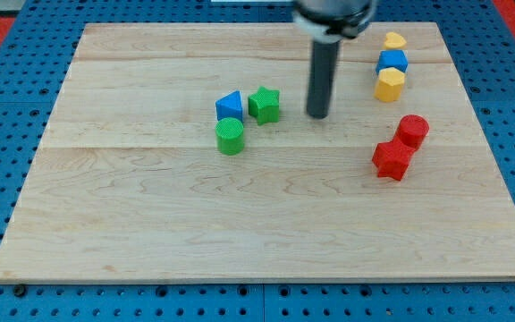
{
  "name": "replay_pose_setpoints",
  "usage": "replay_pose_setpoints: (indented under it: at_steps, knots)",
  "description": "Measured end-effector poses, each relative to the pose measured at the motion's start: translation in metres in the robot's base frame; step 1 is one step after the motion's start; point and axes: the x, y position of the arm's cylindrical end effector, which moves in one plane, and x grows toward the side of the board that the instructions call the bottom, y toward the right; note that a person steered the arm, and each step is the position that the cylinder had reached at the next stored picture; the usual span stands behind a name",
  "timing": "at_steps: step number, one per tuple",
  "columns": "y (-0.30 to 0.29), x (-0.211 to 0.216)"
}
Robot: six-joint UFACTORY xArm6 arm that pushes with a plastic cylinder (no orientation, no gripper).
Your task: Move the blue cube above the green star
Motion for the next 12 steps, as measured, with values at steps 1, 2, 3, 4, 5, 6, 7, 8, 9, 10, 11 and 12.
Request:
replay_pose_setpoints:
  at_steps: [1, 2, 3, 4, 5, 6, 7, 8, 9, 10, 11, 12]
  knots:
    - [0.096, 0.006]
    - [0.148, 0.027]
    - [0.194, -0.014]
    - [0.164, -0.036]
    - [0.139, -0.052]
    - [0.116, -0.059]
    - [0.045, -0.060]
    - [0.066, -0.060]
    - [0.051, -0.074]
    - [0.008, -0.111]
    - [0.012, -0.127]
    - [-0.034, -0.107]
